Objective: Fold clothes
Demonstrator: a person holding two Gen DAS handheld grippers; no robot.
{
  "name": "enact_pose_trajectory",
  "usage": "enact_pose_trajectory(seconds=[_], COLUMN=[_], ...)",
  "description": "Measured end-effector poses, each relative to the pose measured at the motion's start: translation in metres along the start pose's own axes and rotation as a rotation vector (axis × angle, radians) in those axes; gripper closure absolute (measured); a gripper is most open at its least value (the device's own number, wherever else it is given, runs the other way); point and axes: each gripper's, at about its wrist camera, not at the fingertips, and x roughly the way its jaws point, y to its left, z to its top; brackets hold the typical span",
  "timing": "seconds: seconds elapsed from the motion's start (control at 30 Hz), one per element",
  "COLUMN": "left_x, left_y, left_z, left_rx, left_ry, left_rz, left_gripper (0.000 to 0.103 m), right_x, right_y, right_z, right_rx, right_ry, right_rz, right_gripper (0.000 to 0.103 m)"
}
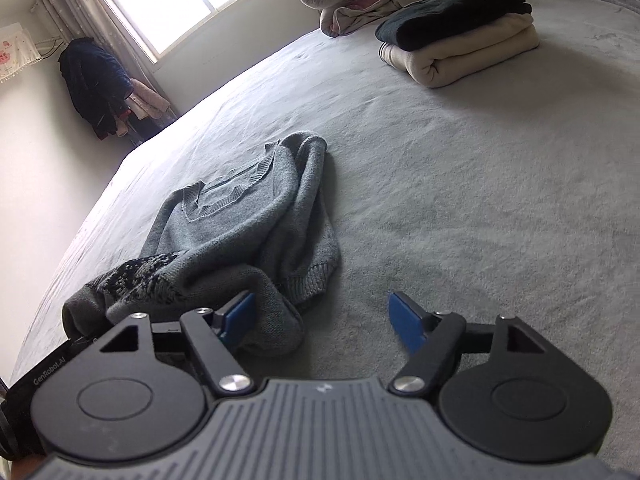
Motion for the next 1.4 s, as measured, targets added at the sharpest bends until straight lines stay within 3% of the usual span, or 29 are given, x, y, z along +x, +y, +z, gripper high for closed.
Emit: enact_pose_trajectory(seconds=[0.23, 0.37, 0.57, 0.77, 0.87, 0.93, 0.97, 1.07, 1.4], left_x=[0.001, 0.001, 0.002, 0.002, 0.002, 0.001, 0.001, -0.002, -0.012], left_y=[0.009, 0.011, 0.014, 0.016, 0.016, 0.016, 0.016, 0.016, 0.013], left_z=[0.001, 0.0, -0.001, -0.003, -0.003, -0.002, -0.002, 0.0, 0.01], left_rx=[-0.067, -0.093, -0.134, -0.157, -0.152, -0.147, -0.144, -0.138, -0.115], left_ry=[0.003, 0.012, 0.028, 0.043, 0.046, 0.047, 0.048, 0.04, -0.027], left_rz=[-0.002, -0.01, -0.025, -0.039, -0.044, -0.045, -0.047, -0.056, -0.073], left_gripper=[0.042, 0.042, 0.041, 0.041, 0.041, 0.041, 0.041, 0.043, 0.047], right_x=[-0.009, -0.003, 0.012, 0.033, 0.039, 0.039, 0.038, 0.03, -0.034], right_y=[0.022, 0.04, 0.053, 0.062, 0.064, 0.062, 0.061, 0.055, 0.042], right_z=[-0.024, -0.038, -0.038, -0.034, -0.035, -0.034, -0.033, -0.027, -0.014], right_rx=[-0.054, -0.141, -0.164, -0.206, -0.256, -0.275, -0.276, -0.245, -0.281], right_ry=[0.061, 0.064, 0.067, 0.001, -0.038, -0.046, -0.047, -0.038, -0.142], right_rz=[0.017, 0.011, 0.024, 0.011, -0.011, -0.021, -0.02, 0.005, 0.039], right_gripper=[0.042, 0.043, 0.043, 0.046, 0.061, 0.088, 0.092, 0.099, 0.099])
